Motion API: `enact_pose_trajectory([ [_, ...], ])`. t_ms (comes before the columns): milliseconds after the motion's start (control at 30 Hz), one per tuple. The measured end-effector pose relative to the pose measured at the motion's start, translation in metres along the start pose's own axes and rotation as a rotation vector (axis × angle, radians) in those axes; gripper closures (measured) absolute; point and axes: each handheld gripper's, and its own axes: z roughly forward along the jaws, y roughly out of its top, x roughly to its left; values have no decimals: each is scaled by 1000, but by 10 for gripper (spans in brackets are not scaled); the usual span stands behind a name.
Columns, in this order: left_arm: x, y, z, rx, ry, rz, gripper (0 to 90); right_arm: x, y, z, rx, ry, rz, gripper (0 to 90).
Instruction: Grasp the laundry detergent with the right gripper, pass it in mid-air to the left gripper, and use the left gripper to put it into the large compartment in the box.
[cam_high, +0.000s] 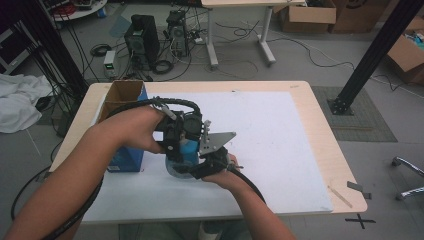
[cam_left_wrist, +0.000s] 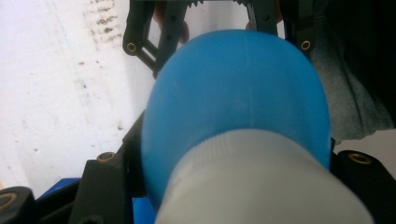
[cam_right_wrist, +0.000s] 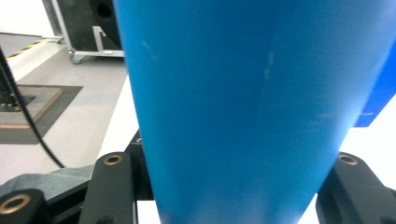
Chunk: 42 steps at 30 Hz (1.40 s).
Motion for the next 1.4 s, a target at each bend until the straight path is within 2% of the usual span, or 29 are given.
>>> enact_pose_trajectory([
  [300,2,1,-6,-11,-12,-12,400,3,0,-6,-43,-34,12,421],
  [433,2,3,-6,-11,-17,-14,400,3,-1,-9,-59,-14,44,399],
  [567,2,3,-6,-7,-25,-16,399,7,-1,-10,-36,-19,34,356],
  [667,3,3,-6,-1,-31,-18,399,6,-1,-12,-46,-5,54,335],
  [900,6,-3,-7,4,-31,-43,399,5,-1,-19,-45,1,86,298],
  [1267,13,-12,-14,-4,-24,-76,399,1,9,-45,37,6,121,146],
  [1400,14,-15,-20,-7,-18,-91,399,0,13,-57,97,0,127,146],
])
